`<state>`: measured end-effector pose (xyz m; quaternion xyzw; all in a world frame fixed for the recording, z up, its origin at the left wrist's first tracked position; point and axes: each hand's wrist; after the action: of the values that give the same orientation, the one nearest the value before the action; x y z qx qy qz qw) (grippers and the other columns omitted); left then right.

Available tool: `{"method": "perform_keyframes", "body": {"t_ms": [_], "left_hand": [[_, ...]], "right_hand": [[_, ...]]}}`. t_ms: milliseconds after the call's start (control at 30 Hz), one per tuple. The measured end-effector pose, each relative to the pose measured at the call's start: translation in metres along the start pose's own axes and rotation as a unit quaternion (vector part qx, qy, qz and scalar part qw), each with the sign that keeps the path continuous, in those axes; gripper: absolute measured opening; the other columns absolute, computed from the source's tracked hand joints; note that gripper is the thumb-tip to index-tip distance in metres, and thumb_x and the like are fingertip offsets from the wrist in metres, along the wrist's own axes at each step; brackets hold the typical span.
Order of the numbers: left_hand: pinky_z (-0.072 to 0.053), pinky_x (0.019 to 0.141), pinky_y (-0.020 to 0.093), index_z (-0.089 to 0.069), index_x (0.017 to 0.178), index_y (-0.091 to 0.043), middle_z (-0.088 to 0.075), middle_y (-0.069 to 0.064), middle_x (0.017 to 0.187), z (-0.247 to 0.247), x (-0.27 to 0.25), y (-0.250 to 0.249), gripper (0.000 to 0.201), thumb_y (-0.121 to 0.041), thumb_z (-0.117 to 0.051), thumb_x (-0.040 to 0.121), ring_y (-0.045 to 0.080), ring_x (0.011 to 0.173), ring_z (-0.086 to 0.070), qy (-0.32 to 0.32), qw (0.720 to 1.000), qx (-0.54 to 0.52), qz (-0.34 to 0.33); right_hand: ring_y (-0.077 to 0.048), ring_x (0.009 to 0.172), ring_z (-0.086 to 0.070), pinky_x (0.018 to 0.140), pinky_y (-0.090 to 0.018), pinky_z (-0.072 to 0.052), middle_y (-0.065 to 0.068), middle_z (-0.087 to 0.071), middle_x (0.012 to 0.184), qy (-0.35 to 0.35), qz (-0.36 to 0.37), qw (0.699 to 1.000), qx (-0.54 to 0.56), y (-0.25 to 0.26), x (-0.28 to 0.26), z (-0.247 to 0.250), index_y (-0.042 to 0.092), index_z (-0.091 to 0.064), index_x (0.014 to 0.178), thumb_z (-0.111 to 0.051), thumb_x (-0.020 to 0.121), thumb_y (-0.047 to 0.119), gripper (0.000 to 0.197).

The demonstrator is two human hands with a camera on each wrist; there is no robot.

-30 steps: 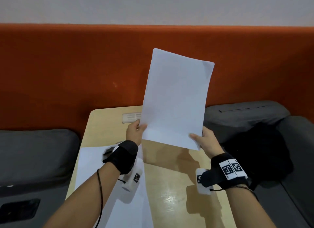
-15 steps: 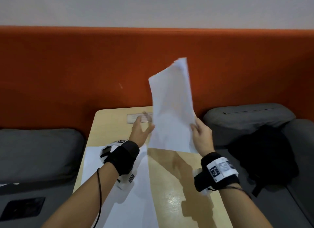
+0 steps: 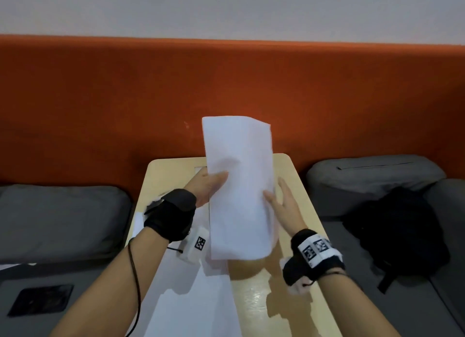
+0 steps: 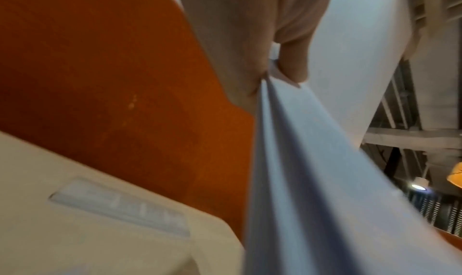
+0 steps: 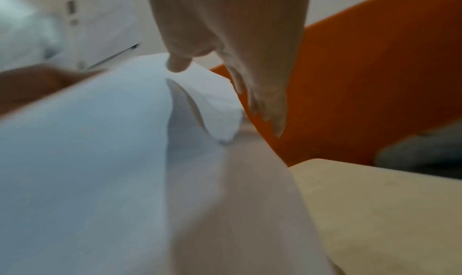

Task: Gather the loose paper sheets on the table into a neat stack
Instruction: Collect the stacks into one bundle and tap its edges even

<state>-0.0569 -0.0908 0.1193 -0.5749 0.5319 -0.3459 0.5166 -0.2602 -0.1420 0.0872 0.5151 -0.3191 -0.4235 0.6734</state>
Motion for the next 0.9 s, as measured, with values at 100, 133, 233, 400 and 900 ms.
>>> {"method": "perform_keyframes", "body": {"t_ms": [100, 133, 233, 400, 900], "left_hand": [[-0.056, 0.063, 0.021, -0.06, 0.101, -0.008, -0.074, -0.005, 0.079, -0.003, -0.008, -0.015, 0.041, -0.022, -0.077, 0.066, 0.008, 0.072, -0.07, 0.109, 0.993, 0.007, 0.038], [-0.056, 0.063, 0.021, -0.061, 0.099, -0.009, -0.074, -0.005, 0.081, -0.004, -0.01, -0.018, 0.054, -0.03, -0.085, 0.055, 0.009, 0.073, -0.07, 0.128, 0.991, 0.012, 0.042], [-0.056, 0.066, 0.022, -0.06, 0.101, -0.009, -0.074, -0.004, 0.083, -0.002, -0.008, -0.017, 0.032, -0.022, -0.074, 0.075, 0.009, 0.075, -0.07, 0.098, 0.994, -0.003, 0.042], [-0.058, 0.07, 0.024, -0.057, 0.111, -0.008, -0.073, -0.007, 0.085, 0.009, -0.011, 0.004, 0.026, 0.004, -0.047, 0.091, 0.009, 0.076, -0.07, 0.084, 0.991, 0.043, 0.099], [-0.059, 0.065, 0.027, -0.056, 0.115, -0.013, -0.073, -0.005, 0.09, 0.019, -0.02, 0.011, 0.039, 0.012, -0.048, 0.087, 0.012, 0.08, -0.071, 0.068, 0.992, 0.041, 0.095]], "right_hand": [[-0.011, 0.106, -0.061, 0.089, -0.033, -0.048, 0.008, -0.062, 0.123, 0.049, -0.094, 0.985, 0.137, -0.011, 0.016, 0.02, 0.023, -0.052, 0.129, -0.053, 0.091, 0.038, 0.04], [-0.011, 0.098, -0.064, 0.08, -0.029, -0.051, 0.007, -0.067, 0.116, 0.07, -0.122, 0.975, 0.175, -0.012, 0.019, 0.023, 0.023, -0.055, 0.125, -0.053, 0.09, 0.037, 0.038], [-0.009, 0.072, -0.066, 0.059, -0.021, -0.052, 0.009, -0.073, 0.088, 0.024, -0.108, 0.96, 0.257, -0.018, 0.023, 0.035, 0.019, -0.058, 0.108, -0.052, 0.092, 0.013, 0.018], [-0.01, 0.059, -0.062, 0.063, -0.028, -0.05, 0.005, -0.066, 0.061, -0.163, -0.026, 0.963, 0.215, -0.009, 0.029, 0.055, 0.015, -0.048, 0.074, -0.055, 0.089, -0.004, 0.025], [-0.016, 0.087, -0.063, 0.08, -0.033, -0.05, 0.001, -0.065, 0.097, -0.092, -0.019, 0.98, 0.178, 0.009, 0.019, 0.052, 0.019, -0.06, 0.094, -0.051, 0.092, -0.001, 0.023]]}}
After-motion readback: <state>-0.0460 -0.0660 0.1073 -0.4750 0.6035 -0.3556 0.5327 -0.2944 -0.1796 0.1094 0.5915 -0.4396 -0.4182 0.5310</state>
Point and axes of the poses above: each hand's wrist, its own x-axis towards the middle knuckle, its own z-axis out of the back of the hand, y = z × x
